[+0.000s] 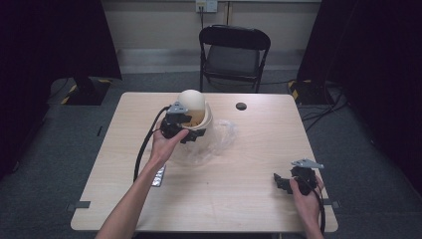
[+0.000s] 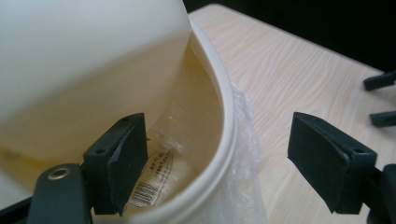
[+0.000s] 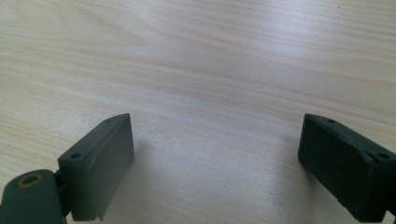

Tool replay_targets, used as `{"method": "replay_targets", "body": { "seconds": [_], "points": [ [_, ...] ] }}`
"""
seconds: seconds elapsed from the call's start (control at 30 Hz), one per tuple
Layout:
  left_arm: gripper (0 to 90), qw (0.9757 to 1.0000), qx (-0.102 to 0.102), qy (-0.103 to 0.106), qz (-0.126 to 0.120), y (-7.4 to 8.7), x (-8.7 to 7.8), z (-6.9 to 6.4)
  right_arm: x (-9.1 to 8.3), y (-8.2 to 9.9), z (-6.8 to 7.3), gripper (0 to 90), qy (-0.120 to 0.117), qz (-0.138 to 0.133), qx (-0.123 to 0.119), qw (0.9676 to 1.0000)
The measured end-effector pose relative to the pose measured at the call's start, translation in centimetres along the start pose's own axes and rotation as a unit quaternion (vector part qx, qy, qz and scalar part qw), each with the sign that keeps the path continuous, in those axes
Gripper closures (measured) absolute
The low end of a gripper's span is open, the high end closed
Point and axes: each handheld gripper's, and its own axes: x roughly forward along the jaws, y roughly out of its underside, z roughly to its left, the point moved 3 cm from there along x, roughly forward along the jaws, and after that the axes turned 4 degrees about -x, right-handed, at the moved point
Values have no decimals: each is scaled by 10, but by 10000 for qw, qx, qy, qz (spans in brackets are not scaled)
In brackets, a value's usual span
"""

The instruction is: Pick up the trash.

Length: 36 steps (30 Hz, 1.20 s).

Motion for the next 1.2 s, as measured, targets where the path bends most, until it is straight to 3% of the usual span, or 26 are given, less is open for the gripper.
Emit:
{"method": "replay_targets", "body": {
  "seconds": [0.1, 0.3, 0.5, 0.6, 0.77, 0.87, 0.97, 1.0, 1.03, 1.13, 1.2],
  "points": [
    [224, 9998, -40, 72, -205, 8, -14, -4, 0, 0, 0, 97, 0, 1, 1, 10000],
    [221, 9989, -19, -103, -460, 18, -40, -7, 0, 0, 0, 97, 0, 0, 0, 10000],
    [211, 9991, -5, -334, -257, 37, -62, -4, 0, 0, 0, 97, 1, 1, 1, 10000],
    [214, 9986, -340, -328, -222, 54, -75, -1, 0, 0, 0, 97, 4, 0, 1, 10000],
    [208, 9976, -435, -524, -83, 85, -93, 3, 0, 0, 0, 97, 1, 1, 0, 10000],
    [201, 9962, -612, -613, -40, 106, -103, 7, 0, 0, 0, 97, 0, 2, 0, 10000],
    [198, 9946, -660, -793, 68, 125, -108, 9, 0, 0, 0, 97, 3, 1, -2, 10000],
    [198, 9941, -753, -765, 158, 139, -111, 10, 0, 0, 0, 97, 3, 0, 0, 10000],
    [198, 9941, -753, -765, 158, 139, -111, 10, 0, 0, 0, 97, 3, 0, 0, 10000],
    [198, 9922, -845, -867, 299, 160, -111, 11, 0, 0, 0, 97, 3, 1, -1, 10000],
    [195, 9909, -1050, -778, 331, 170, -110, 13, 0, 0, 0, 97, 2, 1, 0, 10000]
  ]
}}
